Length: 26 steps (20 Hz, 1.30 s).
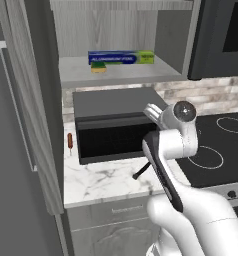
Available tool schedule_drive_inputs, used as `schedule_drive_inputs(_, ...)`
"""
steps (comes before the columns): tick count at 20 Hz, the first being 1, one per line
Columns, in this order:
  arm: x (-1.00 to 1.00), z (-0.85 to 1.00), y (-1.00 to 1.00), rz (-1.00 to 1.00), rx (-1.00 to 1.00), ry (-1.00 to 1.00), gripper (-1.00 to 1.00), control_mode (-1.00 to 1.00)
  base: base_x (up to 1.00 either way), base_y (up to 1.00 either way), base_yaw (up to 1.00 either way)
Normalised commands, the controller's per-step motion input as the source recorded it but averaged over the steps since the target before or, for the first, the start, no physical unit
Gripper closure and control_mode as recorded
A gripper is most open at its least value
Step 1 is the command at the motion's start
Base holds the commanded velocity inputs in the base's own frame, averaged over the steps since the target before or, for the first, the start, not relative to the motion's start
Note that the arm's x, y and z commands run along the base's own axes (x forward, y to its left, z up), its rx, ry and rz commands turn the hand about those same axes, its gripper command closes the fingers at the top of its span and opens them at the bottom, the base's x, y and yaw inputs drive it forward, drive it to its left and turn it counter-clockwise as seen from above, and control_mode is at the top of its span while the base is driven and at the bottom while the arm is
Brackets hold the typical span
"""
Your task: Pick the dish brush and sponge from the cabinet and place them on the counter.
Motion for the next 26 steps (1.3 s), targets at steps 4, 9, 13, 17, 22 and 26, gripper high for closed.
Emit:
schedule_drive_inputs(4,-0.19,0.56,0.00,0.08,0.01,-0.09,-1.00,-1.00,0.00,0.00,0.00)
schedule_drive_inputs(9,-0.24,0.61,0.00,0.12,0.00,-0.12,-1.00,-1.00,0.00,0.00,0.00)
schedule_drive_inputs(13,-0.27,0.48,0.00,0.14,0.01,-0.07,-1.00,-1.00,0.00,0.00,0.00)
schedule_drive_inputs(17,-0.34,0.35,0.14,0.18,0.00,-0.04,-1.00,-1.00,0.00,0.00,0.00)
schedule_drive_inputs(22,-0.39,0.17,0.30,0.17,-0.08,-0.16,-1.00,-1.00,0.00,0.00,0.00)
schedule_drive_inputs(26,-0.13,0.22,0.30,0.12,-0.04,-0.15,-1.00,-1.00,0.00,0.00,0.00)
